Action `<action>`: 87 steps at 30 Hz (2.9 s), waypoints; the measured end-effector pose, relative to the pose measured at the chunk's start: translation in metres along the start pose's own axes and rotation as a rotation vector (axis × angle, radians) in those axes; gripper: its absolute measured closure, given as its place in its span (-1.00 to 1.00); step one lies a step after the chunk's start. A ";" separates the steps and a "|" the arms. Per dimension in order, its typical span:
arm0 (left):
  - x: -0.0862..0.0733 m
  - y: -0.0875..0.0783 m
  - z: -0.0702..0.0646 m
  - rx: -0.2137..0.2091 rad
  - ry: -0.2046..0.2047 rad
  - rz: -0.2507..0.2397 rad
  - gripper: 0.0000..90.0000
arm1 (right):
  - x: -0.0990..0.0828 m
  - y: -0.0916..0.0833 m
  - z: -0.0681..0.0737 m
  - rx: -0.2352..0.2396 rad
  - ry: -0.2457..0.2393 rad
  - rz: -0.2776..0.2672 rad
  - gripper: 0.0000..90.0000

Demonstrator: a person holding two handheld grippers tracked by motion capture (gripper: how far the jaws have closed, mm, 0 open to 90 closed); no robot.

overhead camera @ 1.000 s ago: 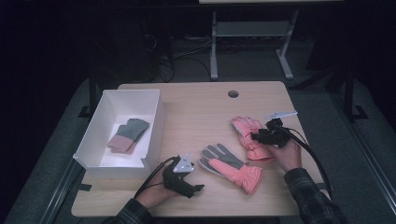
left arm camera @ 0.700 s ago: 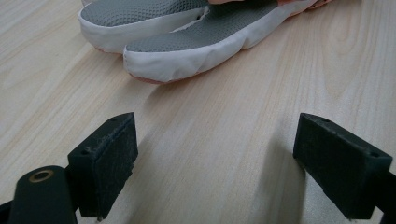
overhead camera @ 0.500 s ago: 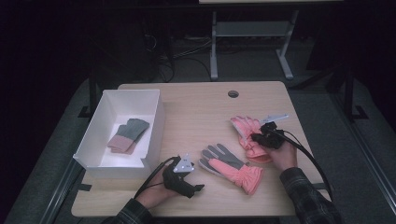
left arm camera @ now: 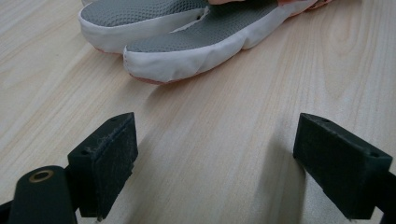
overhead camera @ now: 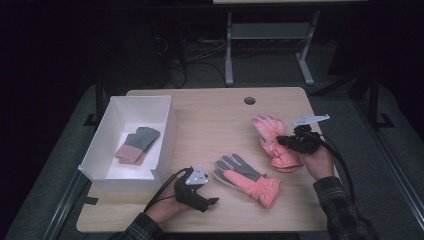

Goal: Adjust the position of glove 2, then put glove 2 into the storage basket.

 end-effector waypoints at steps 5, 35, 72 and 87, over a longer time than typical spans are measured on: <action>0.000 0.001 0.000 0.000 -0.003 -0.007 -0.71 | 0.012 -0.021 0.012 0.046 -0.041 -0.038 0.97; 0.001 0.001 0.000 0.002 0.000 -0.009 -0.71 | 0.016 -0.016 0.126 0.448 -0.319 0.072 0.96; 0.019 -0.005 -0.028 -0.081 -0.069 0.047 0.99 | -0.025 -0.002 0.054 0.234 -0.205 0.064 1.00; 0.050 0.030 -0.012 -0.034 -0.110 0.043 0.99 | -0.079 0.017 0.078 0.315 -0.222 0.203 1.00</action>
Point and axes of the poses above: each handheld gripper's, and its own axes: y roughly forward along the jaws, x roughly out of its top, z roughly to its left, the point moved 9 cm from there along y, roughly forward along the jaws, and after that the axes turned 5 degrees about -y, right-handed, at the moved point
